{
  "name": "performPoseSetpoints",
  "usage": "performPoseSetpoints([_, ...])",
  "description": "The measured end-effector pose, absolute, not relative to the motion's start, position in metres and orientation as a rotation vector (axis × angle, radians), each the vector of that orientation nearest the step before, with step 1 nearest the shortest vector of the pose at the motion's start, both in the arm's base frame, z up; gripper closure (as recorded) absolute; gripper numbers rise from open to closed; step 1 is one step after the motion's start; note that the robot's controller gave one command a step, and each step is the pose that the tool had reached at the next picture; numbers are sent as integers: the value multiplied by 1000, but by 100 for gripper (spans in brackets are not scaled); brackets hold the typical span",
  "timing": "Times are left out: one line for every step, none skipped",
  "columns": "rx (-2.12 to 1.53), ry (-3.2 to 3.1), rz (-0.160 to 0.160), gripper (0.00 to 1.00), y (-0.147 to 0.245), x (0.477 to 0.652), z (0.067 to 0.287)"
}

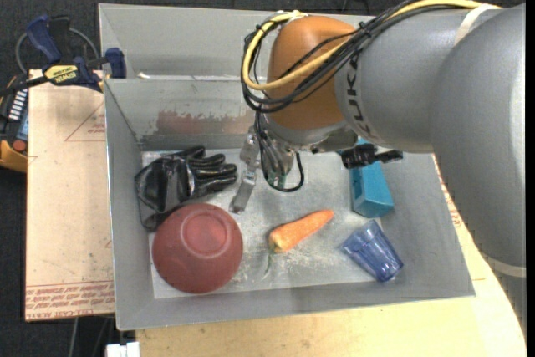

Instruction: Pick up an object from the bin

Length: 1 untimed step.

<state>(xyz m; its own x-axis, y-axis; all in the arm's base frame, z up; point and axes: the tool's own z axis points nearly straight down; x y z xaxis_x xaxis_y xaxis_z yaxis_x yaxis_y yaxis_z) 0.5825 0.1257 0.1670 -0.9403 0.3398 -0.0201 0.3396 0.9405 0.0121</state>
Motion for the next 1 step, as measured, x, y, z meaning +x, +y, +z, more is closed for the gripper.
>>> performPoseSetpoints([9,3136,-1,0,130,558,104])
